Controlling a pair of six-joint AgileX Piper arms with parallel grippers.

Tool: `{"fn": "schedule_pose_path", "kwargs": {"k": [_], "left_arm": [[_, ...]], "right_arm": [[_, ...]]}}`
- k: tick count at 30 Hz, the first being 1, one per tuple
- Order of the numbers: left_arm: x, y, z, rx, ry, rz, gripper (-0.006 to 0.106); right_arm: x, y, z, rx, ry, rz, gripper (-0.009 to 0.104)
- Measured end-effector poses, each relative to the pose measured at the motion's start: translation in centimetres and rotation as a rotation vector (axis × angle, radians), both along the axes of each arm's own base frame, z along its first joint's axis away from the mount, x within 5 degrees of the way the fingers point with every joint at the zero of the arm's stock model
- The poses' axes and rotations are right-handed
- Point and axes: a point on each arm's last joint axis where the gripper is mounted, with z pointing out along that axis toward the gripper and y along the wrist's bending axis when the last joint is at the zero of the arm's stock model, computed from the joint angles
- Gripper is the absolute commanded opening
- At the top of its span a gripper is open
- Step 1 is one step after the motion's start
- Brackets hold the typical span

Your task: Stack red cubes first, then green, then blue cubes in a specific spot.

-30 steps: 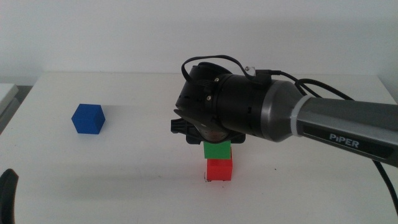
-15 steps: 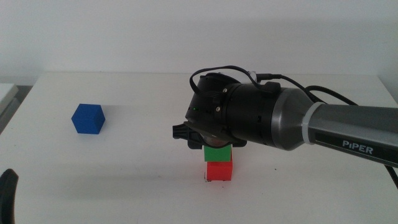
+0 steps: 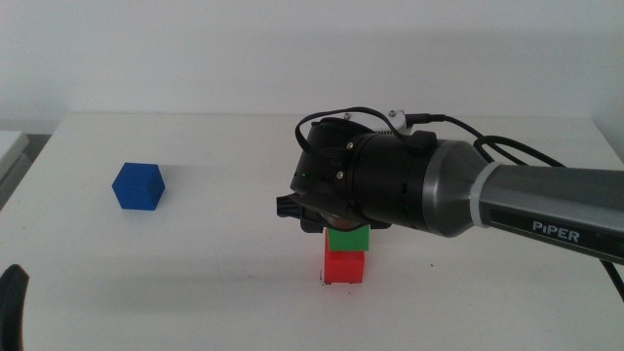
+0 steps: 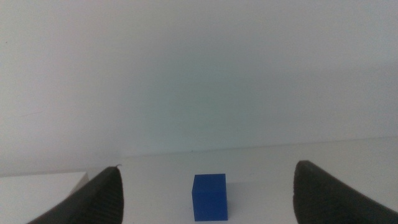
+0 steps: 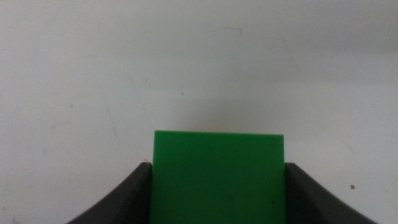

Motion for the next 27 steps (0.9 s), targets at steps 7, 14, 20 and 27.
{"fn": "schedule_pose_path", "kwargs": {"k": [7, 14, 20, 27], "left_arm": [[0.0, 0.0, 0.0, 0.0, 0.0, 0.0, 0.092], [0.0, 0.0, 0.0, 0.0, 0.0, 0.0, 0.092], [0.0, 0.0, 0.0, 0.0, 0.0, 0.0, 0.092], [0.0, 0.0, 0.0, 0.0, 0.0, 0.0, 0.092]], "right_arm": [[-0.08, 0.02, -0.06, 0.006, 0.011, -0.006, 0.029], [-0.34, 0.23, -0.11, 0.012, 0.02, -0.002, 0.029], [-0.43, 0.32, -0.13, 0.014, 0.024, 0.003, 0.029], [-0.43, 0.3, -0.13, 0.006, 0.025, 0.012, 0.054]]}}
